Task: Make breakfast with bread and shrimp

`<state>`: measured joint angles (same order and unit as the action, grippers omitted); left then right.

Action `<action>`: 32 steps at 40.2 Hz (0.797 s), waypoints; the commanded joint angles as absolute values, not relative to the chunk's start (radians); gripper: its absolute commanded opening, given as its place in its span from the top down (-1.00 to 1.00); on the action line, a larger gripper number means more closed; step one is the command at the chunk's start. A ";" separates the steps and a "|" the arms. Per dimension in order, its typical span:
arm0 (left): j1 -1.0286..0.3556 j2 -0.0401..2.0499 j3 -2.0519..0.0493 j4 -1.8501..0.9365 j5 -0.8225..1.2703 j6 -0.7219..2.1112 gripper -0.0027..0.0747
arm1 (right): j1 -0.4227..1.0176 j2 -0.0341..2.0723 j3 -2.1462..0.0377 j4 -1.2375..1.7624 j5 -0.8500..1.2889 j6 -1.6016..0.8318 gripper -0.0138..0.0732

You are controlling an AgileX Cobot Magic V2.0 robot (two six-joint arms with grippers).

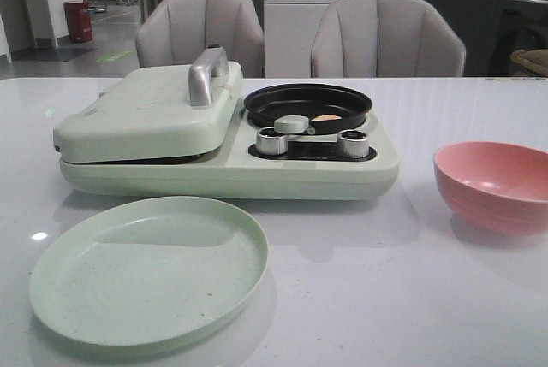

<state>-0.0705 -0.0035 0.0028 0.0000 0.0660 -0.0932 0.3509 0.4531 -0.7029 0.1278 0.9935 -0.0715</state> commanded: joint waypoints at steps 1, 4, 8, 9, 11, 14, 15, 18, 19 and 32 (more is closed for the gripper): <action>-0.071 -0.021 0.032 0.000 -0.023 -0.102 0.68 | 0.315 0.423 -0.698 0.091 0.869 -0.096 0.60; -0.071 -0.021 0.032 0.000 -0.023 -0.102 0.68 | 0.247 0.366 -0.613 0.091 0.706 -0.096 0.60; -0.071 -0.021 0.032 0.000 -0.023 -0.102 0.68 | 0.163 0.281 -0.482 0.091 0.503 -0.096 0.60; -0.071 -0.021 0.032 0.000 -0.023 -0.102 0.68 | 0.146 0.255 -0.442 0.091 0.451 -0.096 0.60; -0.071 -0.021 0.032 0.000 -0.023 -0.102 0.68 | 0.120 0.213 -0.372 0.093 0.363 -0.096 0.60; -0.071 -0.021 0.032 0.000 -0.023 -0.102 0.68 | 0.096 0.159 -0.274 0.105 0.246 -0.095 0.60; -0.071 -0.021 0.032 0.000 -0.023 -0.102 0.68 | 0.089 0.144 -0.237 0.108 0.204 -0.095 0.60; -0.071 -0.021 0.032 0.000 -0.023 -0.102 0.68 | 0.069 0.098 -0.152 0.110 0.113 -0.095 0.60; -0.071 -0.021 0.032 0.000 -0.023 -0.102 0.68 | 0.065 0.082 -0.122 0.111 0.085 -0.095 0.60; -0.071 -0.020 0.032 0.000 -0.023 -0.102 0.68 | 0.033 -0.032 0.011 0.144 -0.081 -0.095 0.60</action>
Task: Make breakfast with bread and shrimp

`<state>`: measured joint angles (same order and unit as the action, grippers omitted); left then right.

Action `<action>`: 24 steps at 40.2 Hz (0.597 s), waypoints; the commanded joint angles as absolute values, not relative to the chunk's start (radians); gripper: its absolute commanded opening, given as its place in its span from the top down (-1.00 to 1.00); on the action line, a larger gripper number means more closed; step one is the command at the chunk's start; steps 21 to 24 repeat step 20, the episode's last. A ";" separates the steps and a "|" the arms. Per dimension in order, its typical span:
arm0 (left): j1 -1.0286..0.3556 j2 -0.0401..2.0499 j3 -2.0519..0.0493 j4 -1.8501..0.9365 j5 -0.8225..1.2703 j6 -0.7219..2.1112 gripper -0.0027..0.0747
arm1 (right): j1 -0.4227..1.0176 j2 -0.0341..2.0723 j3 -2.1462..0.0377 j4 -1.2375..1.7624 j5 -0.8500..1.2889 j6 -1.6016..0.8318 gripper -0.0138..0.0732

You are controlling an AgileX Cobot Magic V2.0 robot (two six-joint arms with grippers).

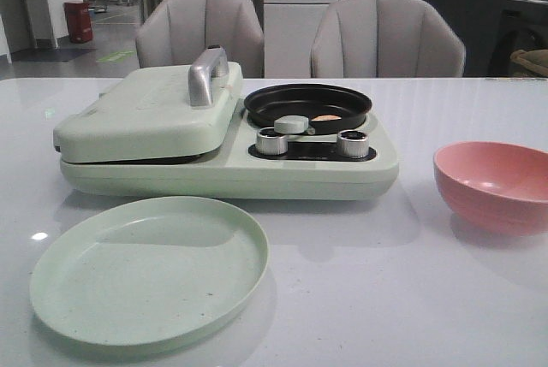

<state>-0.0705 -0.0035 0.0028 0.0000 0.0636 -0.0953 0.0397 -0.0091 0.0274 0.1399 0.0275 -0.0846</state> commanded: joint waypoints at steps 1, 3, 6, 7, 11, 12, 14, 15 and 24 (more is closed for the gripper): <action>-0.071 -0.020 0.032 0.000 -0.023 -0.102 0.68 | 0.032 -0.032 0.011 0.144 -0.080 -0.095 0.60; -0.071 -0.020 0.032 0.000 -0.023 -0.102 0.68 | 0.032 -0.032 0.011 0.144 -0.076 -0.095 0.60; -0.071 -0.020 0.032 0.000 -0.023 -0.102 0.68 | 0.032 -0.032 0.011 0.144 -0.075 -0.095 0.60; -0.071 -0.020 0.032 0.000 -0.023 -0.102 0.68 | 0.032 -0.032 0.011 0.144 -0.074 -0.095 0.60; -0.071 -0.020 0.032 0.000 -0.023 -0.102 0.68 | 0.032 -0.032 0.011 0.144 -0.073 -0.095 0.60; -0.071 -0.020 0.032 0.000 -0.023 -0.102 0.68 | 0.032 -0.032 0.011 0.144 -0.073 -0.095 0.60; -0.071 -0.020 0.032 0.000 -0.023 -0.102 0.68 | 0.032 -0.032 0.011 0.144 -0.073 -0.095 0.60; -0.071 -0.020 0.032 0.000 -0.023 -0.102 0.68 | 0.032 -0.032 0.011 0.144 -0.073 -0.095 0.60; -0.071 -0.020 0.032 0.000 -0.023 -0.102 0.68 | 0.032 -0.032 0.011 0.144 -0.073 -0.095 0.60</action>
